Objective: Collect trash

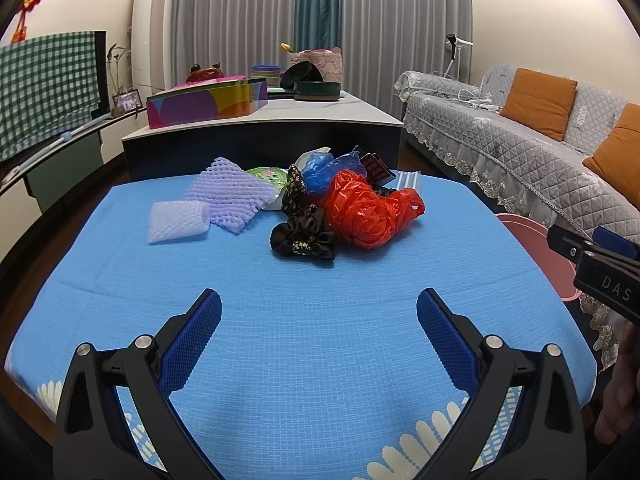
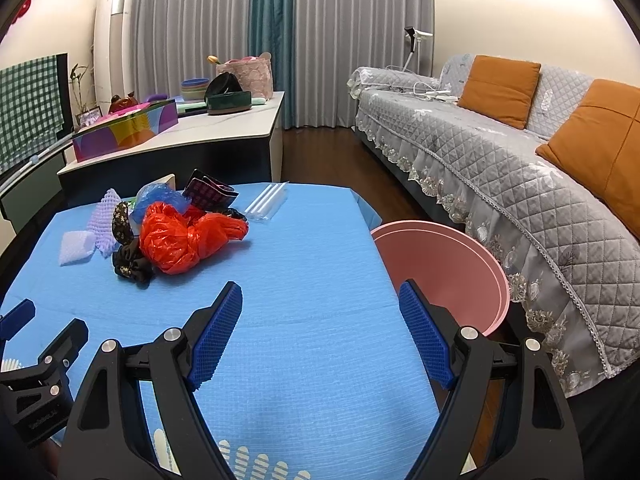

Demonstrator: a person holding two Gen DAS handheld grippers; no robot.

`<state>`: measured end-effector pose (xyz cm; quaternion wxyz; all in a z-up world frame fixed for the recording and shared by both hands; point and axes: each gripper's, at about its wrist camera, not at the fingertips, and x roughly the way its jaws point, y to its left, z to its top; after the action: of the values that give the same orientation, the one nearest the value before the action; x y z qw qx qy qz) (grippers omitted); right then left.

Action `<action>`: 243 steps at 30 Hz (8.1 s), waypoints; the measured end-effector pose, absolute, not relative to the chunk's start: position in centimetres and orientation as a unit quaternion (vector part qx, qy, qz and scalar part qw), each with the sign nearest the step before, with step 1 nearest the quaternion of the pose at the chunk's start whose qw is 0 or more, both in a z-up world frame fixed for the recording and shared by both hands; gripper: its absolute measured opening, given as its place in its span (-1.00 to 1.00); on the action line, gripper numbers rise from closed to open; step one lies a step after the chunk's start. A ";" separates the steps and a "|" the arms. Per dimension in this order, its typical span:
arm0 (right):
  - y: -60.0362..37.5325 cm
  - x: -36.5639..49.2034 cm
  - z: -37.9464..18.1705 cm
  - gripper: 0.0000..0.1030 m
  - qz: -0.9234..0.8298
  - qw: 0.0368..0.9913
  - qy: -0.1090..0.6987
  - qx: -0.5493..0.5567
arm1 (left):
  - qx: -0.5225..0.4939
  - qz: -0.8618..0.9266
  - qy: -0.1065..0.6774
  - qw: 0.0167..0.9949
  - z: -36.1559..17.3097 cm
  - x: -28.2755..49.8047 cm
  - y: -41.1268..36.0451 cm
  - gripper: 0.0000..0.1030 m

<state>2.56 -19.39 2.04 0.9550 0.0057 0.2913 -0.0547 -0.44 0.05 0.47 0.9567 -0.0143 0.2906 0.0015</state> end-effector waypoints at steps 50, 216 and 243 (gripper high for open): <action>-12.1 14.0 0.8 0.01 0.081 0.943 0.316 0.064 | -0.028 0.139 0.300 0.943 0.5 10.7 9.2 0.16; -40.3 9.0 2.1 -0.12 -0.209 0.926 0.281 0.140 | 0.001 -0.317 0.288 0.903 6.4 16.0 -21.1 -0.41; -28.0 5.3 8.0 -0.12 -0.100 0.973 0.187 0.086 | -0.018 -0.152 0.216 0.964 10.4 6.8 -5.4 0.36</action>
<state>5.32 -28.02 8.04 0.9735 0.0856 0.1872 -0.1001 6.77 -5.39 10.39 0.9643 -0.0178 0.2162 -0.1519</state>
